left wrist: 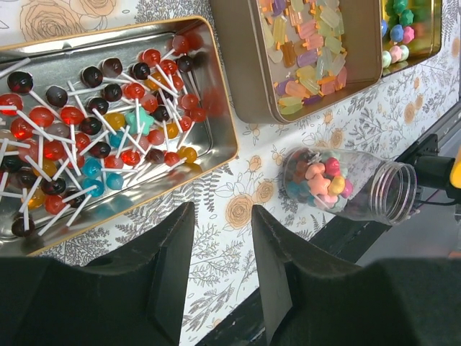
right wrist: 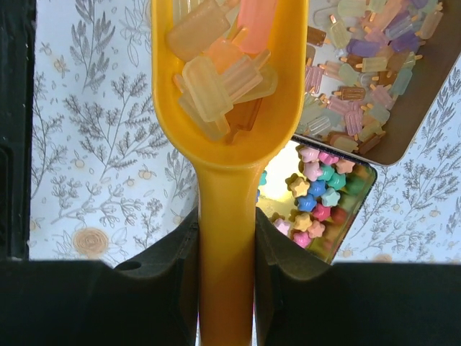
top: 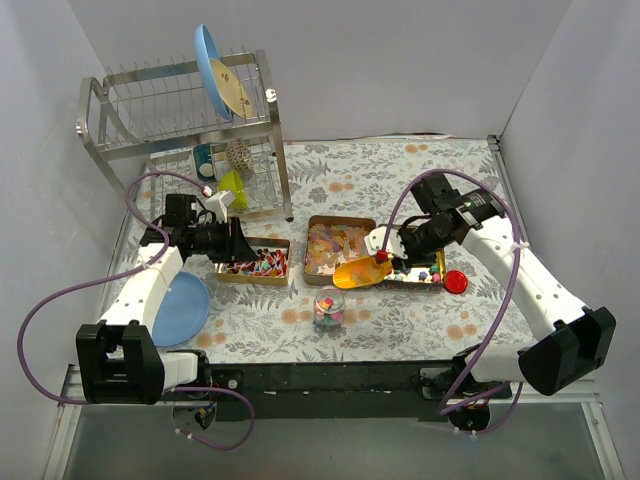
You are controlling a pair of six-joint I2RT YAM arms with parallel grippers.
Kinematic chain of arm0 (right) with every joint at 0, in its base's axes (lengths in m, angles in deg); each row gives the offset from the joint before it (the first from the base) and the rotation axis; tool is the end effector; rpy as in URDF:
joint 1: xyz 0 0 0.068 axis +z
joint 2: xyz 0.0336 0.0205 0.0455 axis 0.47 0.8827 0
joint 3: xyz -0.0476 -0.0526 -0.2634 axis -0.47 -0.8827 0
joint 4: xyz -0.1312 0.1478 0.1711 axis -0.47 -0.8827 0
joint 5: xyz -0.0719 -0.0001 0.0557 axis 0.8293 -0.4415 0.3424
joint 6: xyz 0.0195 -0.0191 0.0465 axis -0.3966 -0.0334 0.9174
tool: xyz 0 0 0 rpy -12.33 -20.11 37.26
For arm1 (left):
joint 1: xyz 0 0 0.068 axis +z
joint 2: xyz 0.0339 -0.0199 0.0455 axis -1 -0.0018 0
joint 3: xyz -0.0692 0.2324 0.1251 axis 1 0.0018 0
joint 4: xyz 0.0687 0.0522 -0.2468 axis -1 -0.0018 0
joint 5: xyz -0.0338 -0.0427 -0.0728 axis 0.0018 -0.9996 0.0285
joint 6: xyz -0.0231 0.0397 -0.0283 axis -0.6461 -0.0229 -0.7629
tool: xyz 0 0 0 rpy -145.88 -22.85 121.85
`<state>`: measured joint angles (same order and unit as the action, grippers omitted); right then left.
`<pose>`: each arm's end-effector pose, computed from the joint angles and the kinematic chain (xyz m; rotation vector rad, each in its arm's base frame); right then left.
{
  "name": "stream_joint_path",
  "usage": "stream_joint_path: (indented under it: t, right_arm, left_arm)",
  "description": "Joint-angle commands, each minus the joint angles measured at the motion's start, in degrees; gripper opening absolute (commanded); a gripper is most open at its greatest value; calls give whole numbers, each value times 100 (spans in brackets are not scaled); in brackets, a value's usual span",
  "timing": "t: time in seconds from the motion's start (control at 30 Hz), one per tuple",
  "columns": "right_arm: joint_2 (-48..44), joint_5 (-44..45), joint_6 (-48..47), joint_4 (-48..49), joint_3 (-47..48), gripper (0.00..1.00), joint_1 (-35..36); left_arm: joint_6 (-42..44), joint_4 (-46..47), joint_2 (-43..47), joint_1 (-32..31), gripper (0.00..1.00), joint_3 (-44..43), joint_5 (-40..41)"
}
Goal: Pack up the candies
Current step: Place the fake candies in the packing bottle.
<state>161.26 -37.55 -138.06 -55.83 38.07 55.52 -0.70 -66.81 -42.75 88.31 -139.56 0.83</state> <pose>0.2010 0.1216 0.3307 -2.1329 1.5108 0.3238 0.2379 -0.0292 0.2544 -0.6188 2.5808 -1.1504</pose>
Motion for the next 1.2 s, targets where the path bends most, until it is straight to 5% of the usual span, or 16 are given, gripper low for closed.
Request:
stream_joint_path:
  t: [0.0,1.17]
  right_arm:
    - [56,758,-299,-240,305,1,371]
    - [548,3501,-291,-548,1034,1,2191]
  left_arm:
    - [-90,233,10,53,38,75,-92]
    - [-354,628,247,712,38,224,-286]
